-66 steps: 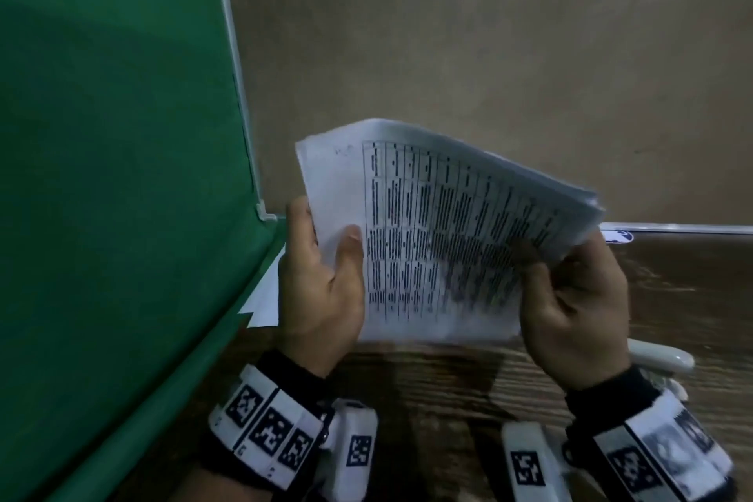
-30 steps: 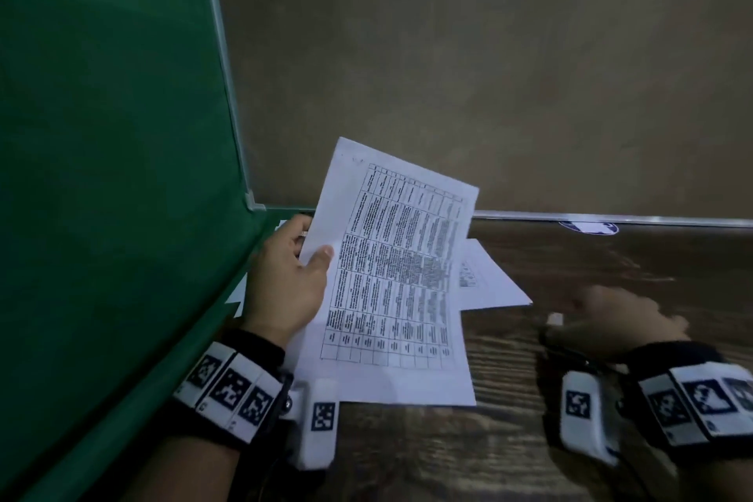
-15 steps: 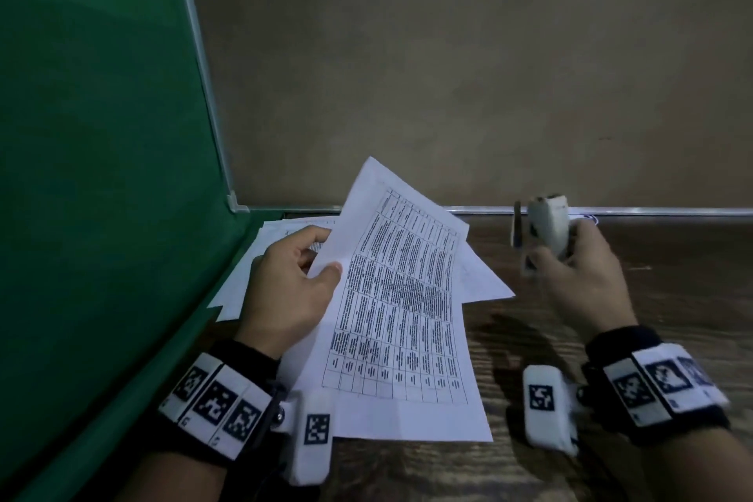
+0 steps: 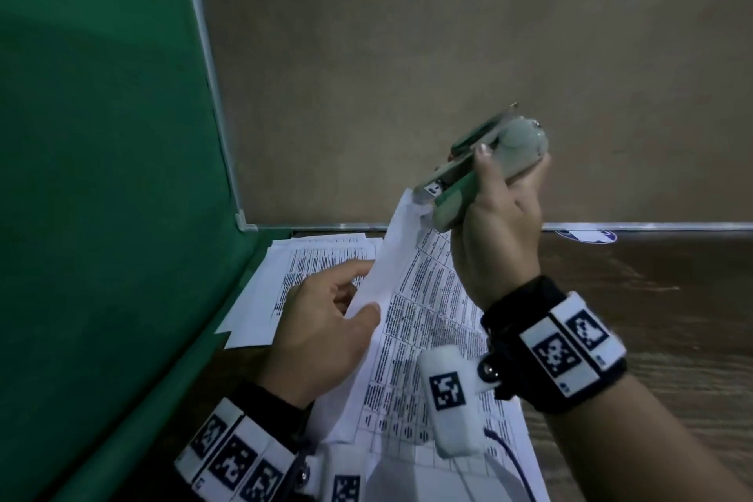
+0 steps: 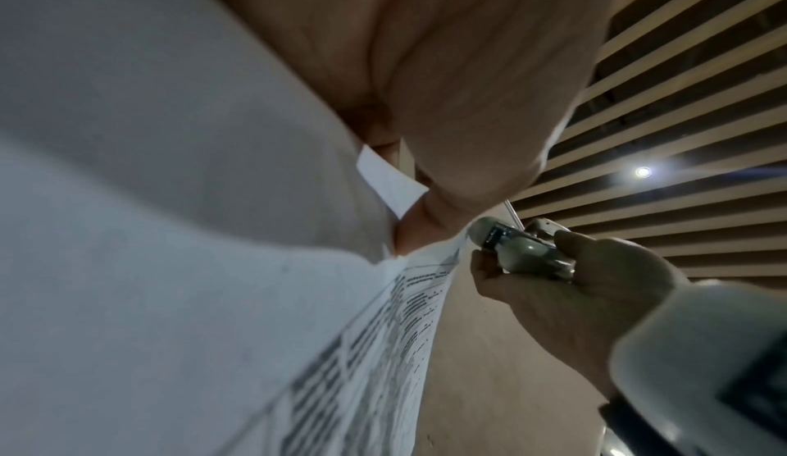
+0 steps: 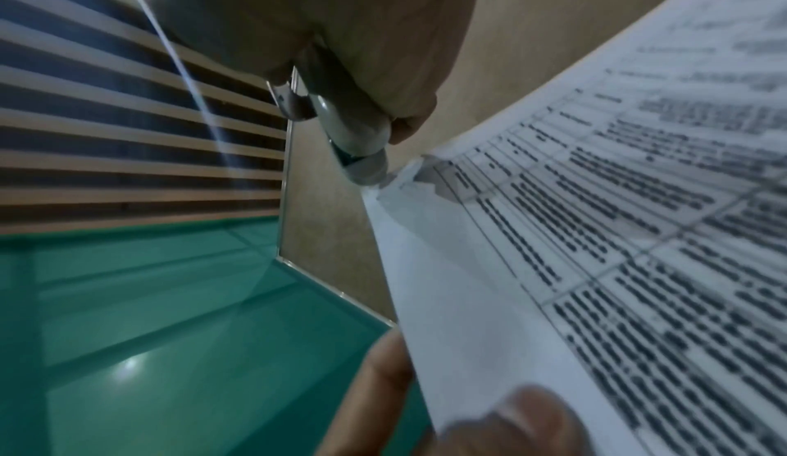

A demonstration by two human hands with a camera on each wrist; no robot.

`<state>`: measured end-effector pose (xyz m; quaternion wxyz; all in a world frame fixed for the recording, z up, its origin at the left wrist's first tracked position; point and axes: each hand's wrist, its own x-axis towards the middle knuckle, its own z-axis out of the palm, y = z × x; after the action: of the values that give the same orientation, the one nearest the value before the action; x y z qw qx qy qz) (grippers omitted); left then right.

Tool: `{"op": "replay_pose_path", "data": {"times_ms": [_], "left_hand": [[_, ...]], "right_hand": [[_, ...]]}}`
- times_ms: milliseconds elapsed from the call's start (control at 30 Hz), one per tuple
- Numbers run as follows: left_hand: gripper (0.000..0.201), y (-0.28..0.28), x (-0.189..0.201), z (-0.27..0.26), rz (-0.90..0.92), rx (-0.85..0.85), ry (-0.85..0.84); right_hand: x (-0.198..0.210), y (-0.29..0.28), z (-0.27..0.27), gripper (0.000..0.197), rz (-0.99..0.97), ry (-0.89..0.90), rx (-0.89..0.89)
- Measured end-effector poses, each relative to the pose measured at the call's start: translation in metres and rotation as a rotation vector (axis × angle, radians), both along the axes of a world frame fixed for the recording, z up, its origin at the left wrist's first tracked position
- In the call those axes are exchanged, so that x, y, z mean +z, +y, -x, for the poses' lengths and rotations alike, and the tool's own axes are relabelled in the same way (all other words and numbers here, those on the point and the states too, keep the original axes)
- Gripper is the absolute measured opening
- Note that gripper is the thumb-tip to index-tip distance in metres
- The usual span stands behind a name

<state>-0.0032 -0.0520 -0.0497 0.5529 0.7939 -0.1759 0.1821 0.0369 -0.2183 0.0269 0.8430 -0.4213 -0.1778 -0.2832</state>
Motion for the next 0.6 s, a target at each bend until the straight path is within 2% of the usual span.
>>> {"op": "replay_pose_path", "data": {"times_ms": [133,233,300,433,600], "left_hand": [[0.042,-0.005,0.000,0.001,0.015,-0.059,-0.055],[0.060,-0.009,0.001,0.006,-0.045,-0.058,-0.120],[0.060,-0.010,0.001,0.006,-0.083,-0.029,-0.147],[0.073,-0.010,0.003,0.007,-0.105,-0.045,-0.159],[0.071,-0.010,0.002,0.008,-0.060,-0.105,-0.161]], "right_hand": [[-0.006,0.009,-0.003,0.036,0.090,0.014,-0.118],[-0.004,0.009,-0.003,0.044,0.114,0.026,-0.139],[-0.001,0.006,-0.004,0.046,0.120,0.044,-0.168],[0.003,-0.002,-0.004,0.030,0.156,0.030,-0.152],[0.007,-0.008,0.001,0.015,0.252,0.031,-0.125]]}}
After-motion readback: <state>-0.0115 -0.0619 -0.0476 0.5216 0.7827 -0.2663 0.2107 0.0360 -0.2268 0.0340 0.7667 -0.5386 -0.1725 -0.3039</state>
